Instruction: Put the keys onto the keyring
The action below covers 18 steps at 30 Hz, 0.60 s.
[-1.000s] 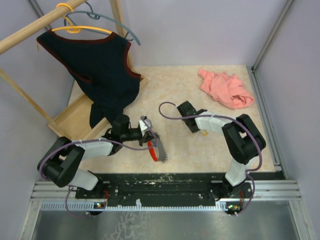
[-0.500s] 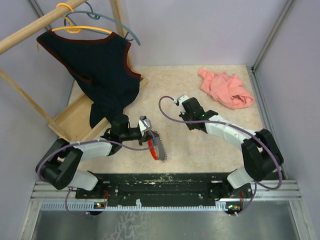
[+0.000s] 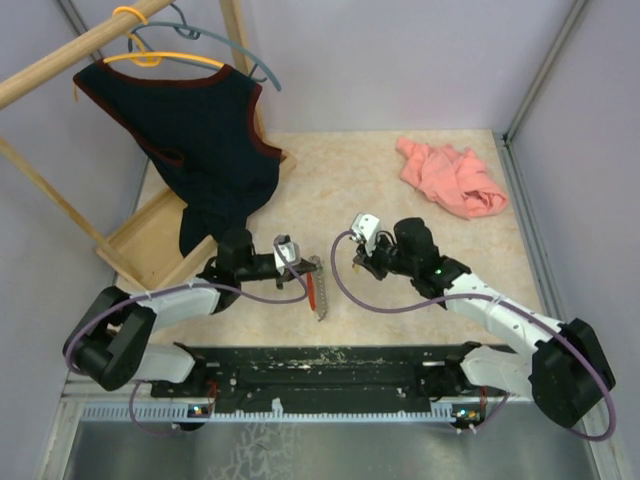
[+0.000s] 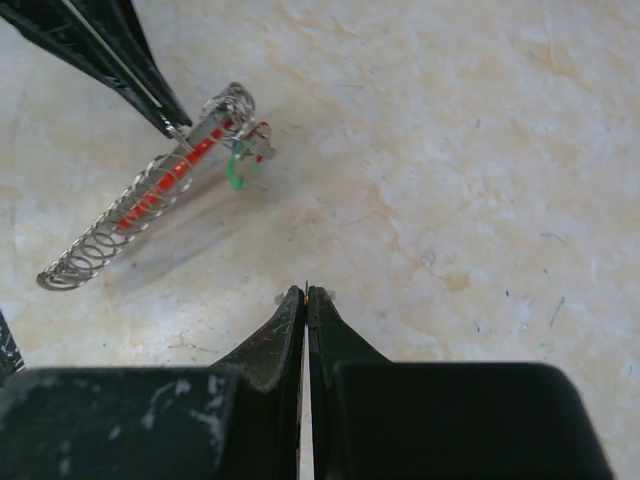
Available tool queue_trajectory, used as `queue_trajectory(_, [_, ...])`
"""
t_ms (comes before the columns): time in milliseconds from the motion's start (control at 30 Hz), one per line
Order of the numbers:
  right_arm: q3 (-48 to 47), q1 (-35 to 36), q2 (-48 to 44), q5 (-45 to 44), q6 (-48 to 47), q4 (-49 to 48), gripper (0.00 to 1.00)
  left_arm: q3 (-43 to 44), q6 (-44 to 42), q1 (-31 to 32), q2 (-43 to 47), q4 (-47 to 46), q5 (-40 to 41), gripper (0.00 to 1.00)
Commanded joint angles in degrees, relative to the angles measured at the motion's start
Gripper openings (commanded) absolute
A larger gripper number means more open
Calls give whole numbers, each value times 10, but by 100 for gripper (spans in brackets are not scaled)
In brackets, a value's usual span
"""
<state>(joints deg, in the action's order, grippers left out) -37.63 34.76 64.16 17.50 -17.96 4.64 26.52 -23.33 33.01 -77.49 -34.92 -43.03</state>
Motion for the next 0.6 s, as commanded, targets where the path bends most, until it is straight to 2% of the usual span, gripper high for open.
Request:
queue_trajectory(0, [22, 5, -33, 106, -36, -105, 0, -12, -26, 2, 20, -31, -33, 0])
queue_trajectory(133, [23, 5, -31, 118, -39, -101, 0, -31, -31, 2, 28, -49, -29, 0])
queue_trajectory(433, [-28, 5, 1, 100, -17, -9, 0, -53, -13, 2, 28, -82, -3, 0])
queue_trajectory(567, [-11, 6, 3, 144, -32, -39, 0, -58, -17, 2, 27, -96, -25, 0])
